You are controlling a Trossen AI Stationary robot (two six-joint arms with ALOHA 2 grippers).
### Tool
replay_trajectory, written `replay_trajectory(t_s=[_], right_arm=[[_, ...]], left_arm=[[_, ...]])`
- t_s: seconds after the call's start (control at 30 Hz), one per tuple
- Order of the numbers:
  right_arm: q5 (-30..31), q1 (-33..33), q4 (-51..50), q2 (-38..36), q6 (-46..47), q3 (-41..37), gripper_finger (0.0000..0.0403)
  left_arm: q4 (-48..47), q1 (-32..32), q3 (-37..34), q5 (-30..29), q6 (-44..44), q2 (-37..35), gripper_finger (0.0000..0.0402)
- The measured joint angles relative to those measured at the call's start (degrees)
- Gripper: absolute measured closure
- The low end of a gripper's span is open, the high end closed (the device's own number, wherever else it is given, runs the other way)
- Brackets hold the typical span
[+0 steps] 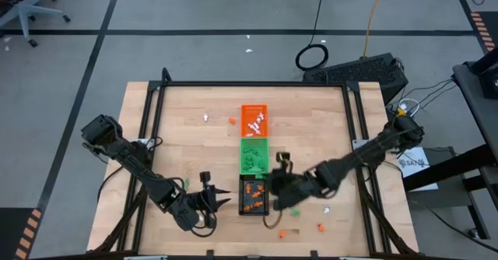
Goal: Sort Halloween decoration
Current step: Put the green skeleton toy into the green bin
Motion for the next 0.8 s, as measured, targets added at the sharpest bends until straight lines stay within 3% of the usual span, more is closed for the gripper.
replay_trajectory(t_s=[0.27, 0.8], right_arm=[[-3.81, -7.81, -0.66, 3.12, -0.05, 0.00, 0.0394], [-12.72, -18.85, -1.22, 11.47, -0.26, -0.07, 0.0394]], left_arm=[[0.21, -1.09, 0.00, -3.14, 4.21, 0.00, 0.0299], [0.26, -2.00, 0.00, -3.12, 2.59, -0.02, 0.0299]])
